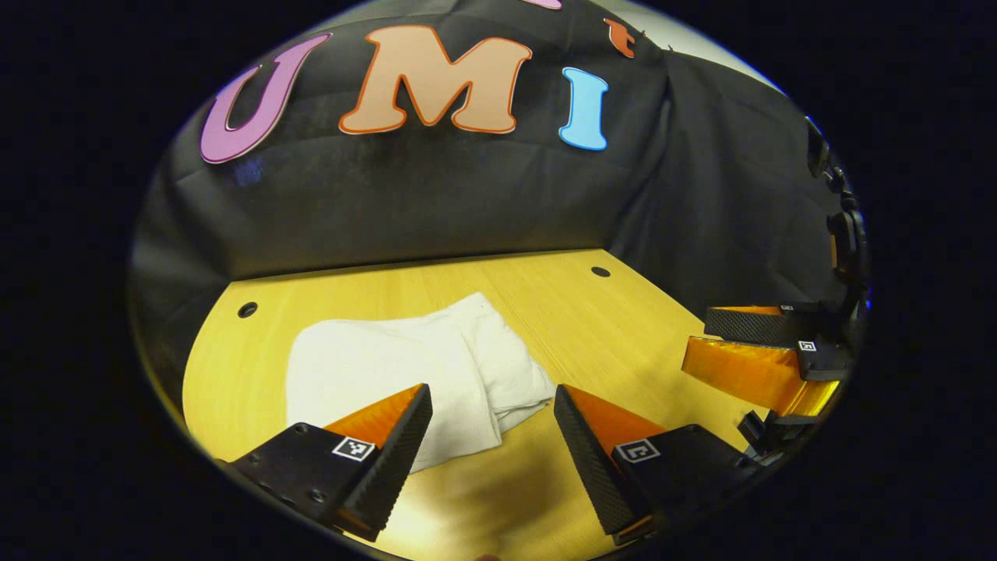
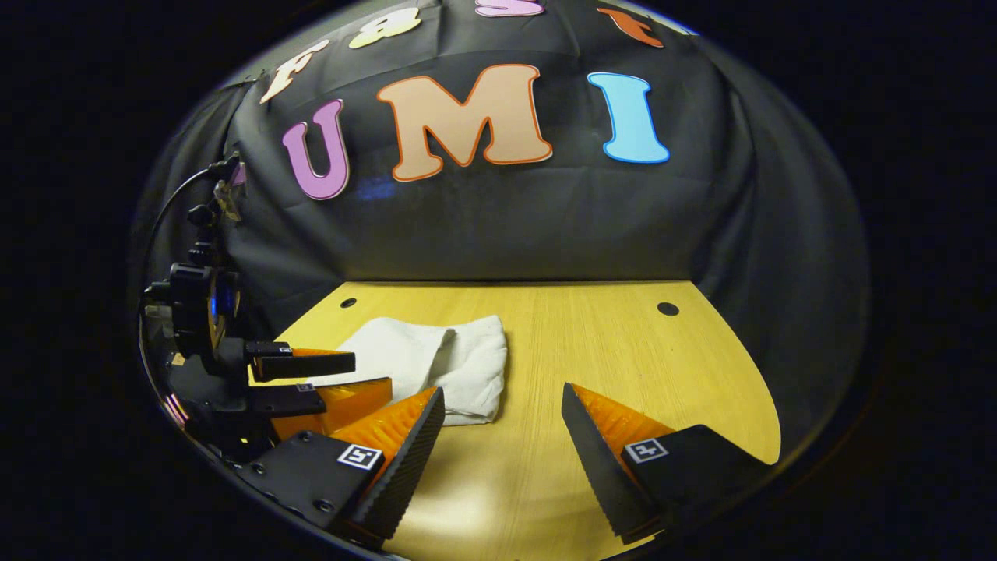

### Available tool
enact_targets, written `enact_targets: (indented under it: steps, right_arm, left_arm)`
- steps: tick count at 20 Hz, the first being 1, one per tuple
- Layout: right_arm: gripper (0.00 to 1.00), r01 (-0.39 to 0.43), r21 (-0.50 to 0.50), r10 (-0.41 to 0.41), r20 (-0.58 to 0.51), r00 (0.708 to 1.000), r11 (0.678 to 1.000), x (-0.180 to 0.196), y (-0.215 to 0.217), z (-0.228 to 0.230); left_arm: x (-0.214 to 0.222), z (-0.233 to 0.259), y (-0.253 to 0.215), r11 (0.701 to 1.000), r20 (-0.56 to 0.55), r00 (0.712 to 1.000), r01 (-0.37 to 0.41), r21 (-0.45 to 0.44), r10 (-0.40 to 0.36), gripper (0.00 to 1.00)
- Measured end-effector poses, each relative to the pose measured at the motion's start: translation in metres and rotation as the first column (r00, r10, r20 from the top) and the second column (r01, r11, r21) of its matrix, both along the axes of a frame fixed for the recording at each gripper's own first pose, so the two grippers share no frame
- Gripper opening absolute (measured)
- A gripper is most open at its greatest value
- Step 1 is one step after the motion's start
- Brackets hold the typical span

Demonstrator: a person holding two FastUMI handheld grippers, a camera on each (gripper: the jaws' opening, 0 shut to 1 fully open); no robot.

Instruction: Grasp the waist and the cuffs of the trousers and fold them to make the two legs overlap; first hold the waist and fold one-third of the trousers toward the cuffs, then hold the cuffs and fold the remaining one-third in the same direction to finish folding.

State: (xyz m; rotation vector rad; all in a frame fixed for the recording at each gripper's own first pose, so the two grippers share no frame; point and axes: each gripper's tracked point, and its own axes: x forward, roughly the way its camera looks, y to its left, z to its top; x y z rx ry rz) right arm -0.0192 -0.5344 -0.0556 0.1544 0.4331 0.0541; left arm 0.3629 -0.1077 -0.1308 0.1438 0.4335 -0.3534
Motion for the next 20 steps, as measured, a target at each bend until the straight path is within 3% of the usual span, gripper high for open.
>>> enact_targets:
  steps: [4,6,13,20]
  right_arm:
    - [0.93,-0.029,0.029,0.029,0.025,0.999,0.999,-0.012,0.019,0.020]
    - [0.97,-0.041,0.041,0.040,0.034,0.999,0.998,-0.018,0.028,0.029]
    - [0.97,-0.032,0.003,0.031,0.089,0.996,0.999,-0.037,0.041,0.056]
    - [0.97,-0.014,0.002,0.013,0.081,0.997,1.000,-0.045,0.053,0.054]
  left_arm:
    - [-0.024,0.029,0.044,0.998,0.049,0.997,-0.062,0.012,0.061,0.95]
    - [-0.034,0.040,0.067,0.995,0.067,0.993,-0.099,0.016,0.098,0.95]
    - [-0.086,0.058,0.131,0.980,0.088,0.978,-0.195,0.038,0.191,0.95]
    - [-0.094,0.054,0.136,0.979,0.077,0.977,-0.201,0.018,0.199,0.95]
